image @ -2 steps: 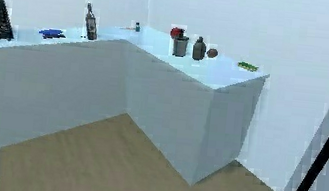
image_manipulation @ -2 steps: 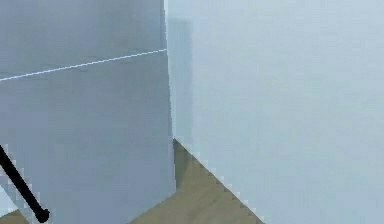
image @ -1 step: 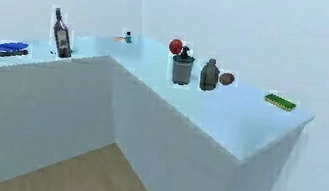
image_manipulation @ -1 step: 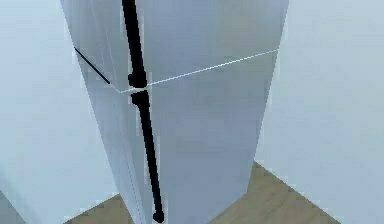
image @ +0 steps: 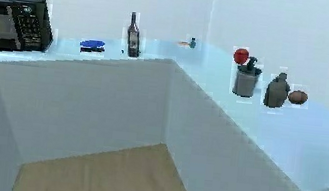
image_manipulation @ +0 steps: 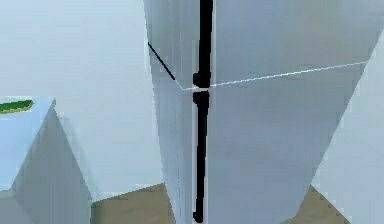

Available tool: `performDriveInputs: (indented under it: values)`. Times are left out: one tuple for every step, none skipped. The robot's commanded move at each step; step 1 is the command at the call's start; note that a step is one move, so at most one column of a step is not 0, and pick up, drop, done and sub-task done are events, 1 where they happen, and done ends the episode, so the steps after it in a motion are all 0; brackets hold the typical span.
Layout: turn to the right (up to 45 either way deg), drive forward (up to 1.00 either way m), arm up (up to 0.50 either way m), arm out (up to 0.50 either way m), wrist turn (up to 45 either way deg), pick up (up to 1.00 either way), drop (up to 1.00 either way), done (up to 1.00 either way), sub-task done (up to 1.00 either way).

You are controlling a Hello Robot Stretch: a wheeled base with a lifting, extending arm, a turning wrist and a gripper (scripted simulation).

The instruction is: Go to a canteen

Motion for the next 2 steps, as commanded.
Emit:
performDriveInputs:
  values:
    - [0.0, 0.05, 0.0, 0.0, 0.0, 0.0, 0.0, 0.0, 0.0]
    - [30.0, 0.0, 0.0, 0.0, 0.0, 0.0, 0.0, 0.0, 0.0]
